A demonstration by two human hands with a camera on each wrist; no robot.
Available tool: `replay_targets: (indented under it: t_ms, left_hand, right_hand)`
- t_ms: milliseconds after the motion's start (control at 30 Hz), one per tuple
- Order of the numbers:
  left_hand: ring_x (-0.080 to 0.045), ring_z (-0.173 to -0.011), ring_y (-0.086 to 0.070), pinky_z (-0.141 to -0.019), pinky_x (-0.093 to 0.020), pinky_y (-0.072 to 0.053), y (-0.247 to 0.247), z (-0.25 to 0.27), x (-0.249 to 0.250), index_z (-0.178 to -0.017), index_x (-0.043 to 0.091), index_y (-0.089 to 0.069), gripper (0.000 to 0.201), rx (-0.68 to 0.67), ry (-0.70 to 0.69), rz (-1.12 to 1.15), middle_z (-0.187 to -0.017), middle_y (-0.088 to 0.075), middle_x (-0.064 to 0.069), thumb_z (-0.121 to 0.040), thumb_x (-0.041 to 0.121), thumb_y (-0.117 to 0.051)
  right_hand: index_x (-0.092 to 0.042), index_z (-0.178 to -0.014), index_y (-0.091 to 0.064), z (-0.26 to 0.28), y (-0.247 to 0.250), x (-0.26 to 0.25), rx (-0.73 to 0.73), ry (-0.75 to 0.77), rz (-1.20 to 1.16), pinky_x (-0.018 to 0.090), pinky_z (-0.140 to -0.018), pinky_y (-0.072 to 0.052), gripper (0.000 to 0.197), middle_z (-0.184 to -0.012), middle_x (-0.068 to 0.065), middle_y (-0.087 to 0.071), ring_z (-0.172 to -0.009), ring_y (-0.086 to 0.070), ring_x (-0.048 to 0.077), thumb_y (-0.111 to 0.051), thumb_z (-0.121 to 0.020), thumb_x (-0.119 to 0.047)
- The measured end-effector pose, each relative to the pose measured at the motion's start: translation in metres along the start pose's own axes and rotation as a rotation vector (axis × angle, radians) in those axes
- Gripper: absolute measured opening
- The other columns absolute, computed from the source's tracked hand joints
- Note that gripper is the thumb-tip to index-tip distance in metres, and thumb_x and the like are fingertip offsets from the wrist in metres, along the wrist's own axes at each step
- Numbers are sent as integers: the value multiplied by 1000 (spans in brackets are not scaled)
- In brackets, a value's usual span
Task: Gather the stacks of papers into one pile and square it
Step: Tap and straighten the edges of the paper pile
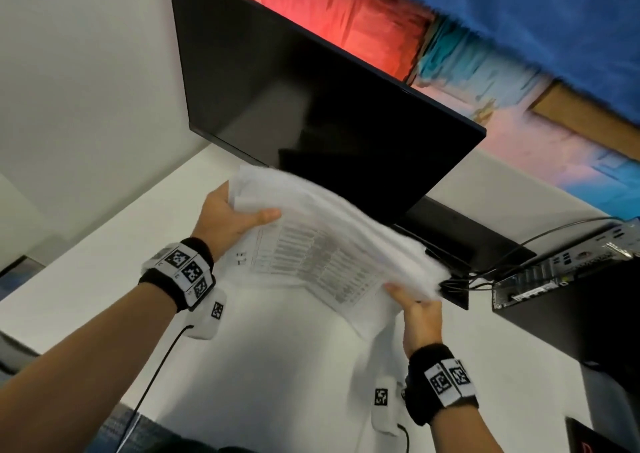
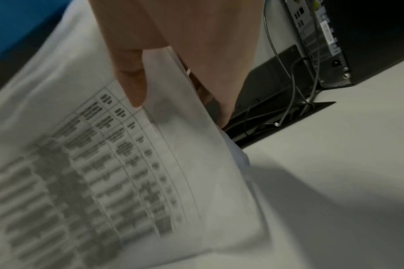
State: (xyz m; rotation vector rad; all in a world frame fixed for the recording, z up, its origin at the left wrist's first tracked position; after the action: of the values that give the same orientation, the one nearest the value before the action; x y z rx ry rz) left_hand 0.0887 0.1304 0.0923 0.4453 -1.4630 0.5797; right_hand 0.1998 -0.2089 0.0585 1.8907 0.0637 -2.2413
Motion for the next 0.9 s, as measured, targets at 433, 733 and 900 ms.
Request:
replay_targets:
  t_ms: [433, 733, 900]
  left_hand:
    - [-11, -95, -67, -71, -8, -54, 10, -23, -40, -129, -1, -56, 63, -57, 82, -64, -110, -66, 1, -71, -19, -75]
    - [-11, -89, -74, -88, -35, -58, -19, -29, -32, -103, 9, -71, 33, -201, 38, -225, -99, -75, -6, -74, 1, -85]
    - [-24, -97, -76, -85, -37, -62, -22, -23, -18, -117, 7, -70, 43, -73, 31, -55, -107, -78, -10, -76, 3, -84]
  right_hand:
    - [-12, -112, -74, -18, 17, 16, -104, 26, 91, 37, -100, -55, 54, -105, 1, -81, -112, -70, 30, -47, -85, 27]
    - [-10, -111, -77, -7, 23, 30, -39, -199, -4, 56, -103, -51, 32, -108, 14, -80, -107, -73, 36, -76, -80, -1]
    - [-15, -134, -59, -7, 21, 22, 83, -150, 36, 45, -104, -50, 77, -123, 8, -71, -115, -66, 26, -92, -67, -30]
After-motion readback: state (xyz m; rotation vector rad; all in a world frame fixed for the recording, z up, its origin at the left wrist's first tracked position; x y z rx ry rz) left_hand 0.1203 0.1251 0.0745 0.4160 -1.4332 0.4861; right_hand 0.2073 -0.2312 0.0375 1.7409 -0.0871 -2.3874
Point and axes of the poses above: each hand's wrist, its own z-axis away from the middle knuckle, its own y-axis out of the back of the hand, x = y × z, the point moved 5 cm from there along -z, towards the middle knuckle
